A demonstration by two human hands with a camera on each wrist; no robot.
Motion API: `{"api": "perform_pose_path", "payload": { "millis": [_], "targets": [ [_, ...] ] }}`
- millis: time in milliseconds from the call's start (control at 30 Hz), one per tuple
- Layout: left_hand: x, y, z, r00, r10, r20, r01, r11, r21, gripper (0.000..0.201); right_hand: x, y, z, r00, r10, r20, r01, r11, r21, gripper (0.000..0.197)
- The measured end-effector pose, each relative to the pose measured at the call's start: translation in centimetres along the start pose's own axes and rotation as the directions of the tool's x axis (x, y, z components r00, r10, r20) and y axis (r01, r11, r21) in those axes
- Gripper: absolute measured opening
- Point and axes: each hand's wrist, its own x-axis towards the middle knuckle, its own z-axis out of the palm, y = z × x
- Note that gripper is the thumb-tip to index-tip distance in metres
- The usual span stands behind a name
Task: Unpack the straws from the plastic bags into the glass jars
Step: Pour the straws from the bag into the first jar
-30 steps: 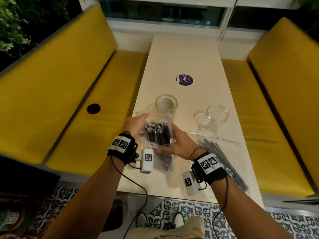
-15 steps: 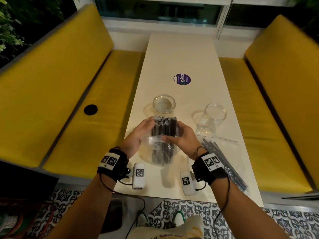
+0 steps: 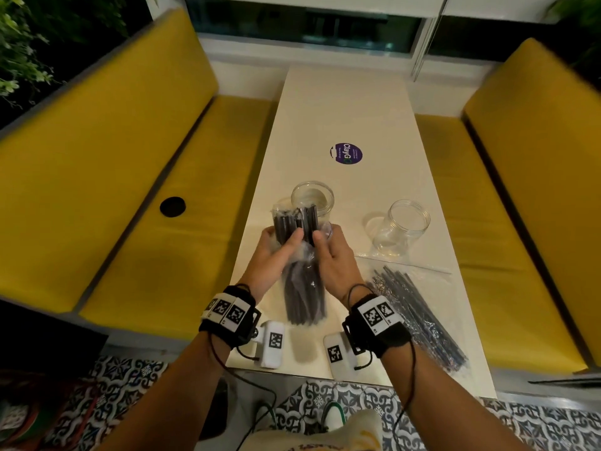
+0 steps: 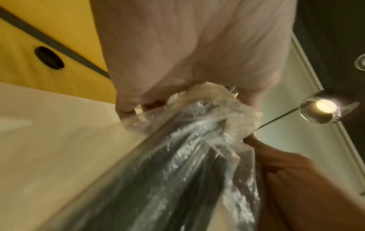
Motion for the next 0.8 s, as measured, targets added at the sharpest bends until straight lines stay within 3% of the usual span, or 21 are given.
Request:
{"api": "perform_pose_path", "payload": {
  "millis": [67,167,300,400,467,567,667,800],
  "targets": [
    [0.3,-0.3,-0.2,0.988,-0.087,0.13,0.092,0.995,-0.034,0.084,0.1,-0.5,0.4,0.997,0.0,-0.076,0.003,0.999,0.043,0.028],
    [0.4,-0.5,-0.8,0.973,-0.067,0.222,0.072,0.997,-0.014,0.072,0.9,-0.5,1.0,0.996,0.04,-0.077,-0.035,0.997,0.065,0.042],
    [-0.1,0.4,-1.2,0.989,0.032,0.146,-0.035,0.999,0.017,0.079,1.8,-0.3,1.3,0.97,0.24,0.027,-0.237,0.92,0.312,0.071],
    [-0.5,0.7,-1.9,0.989,0.056,0.136,-0.052,0.998,-0.031,0.08,0.8,-2.1,1.3,0.987,0.156,0.029,-0.159,0.964,0.212,0.039],
    [-0.9,1.4,-2.2,0.982,0.04,0.182,-0.035,0.999,-0.031,0.069,0.5,-2.2,1.5,0.992,0.118,-0.052,-0.095,0.943,0.318,0.022],
    [-1.2,1.8,-2.2,0.971,0.044,0.235,-0.036,0.999,-0.041,0.058,0.9,-1.6,2.1,0.964,0.209,-0.166,-0.108,0.874,0.473,0.007],
    [-1.1,1.7,-2.2,0.968,0.037,0.249,0.016,0.978,-0.208,0.046,1.0,-2.0,2.5,0.967,0.221,-0.129,-0.151,0.899,0.41,0.01],
    [-0.8,1.7,-2.6,0.975,0.041,0.22,0.021,0.962,-0.274,0.041,1.0,-2.3,2.5,0.963,0.254,-0.088,-0.207,0.909,0.362,0.023]
  ]
}}
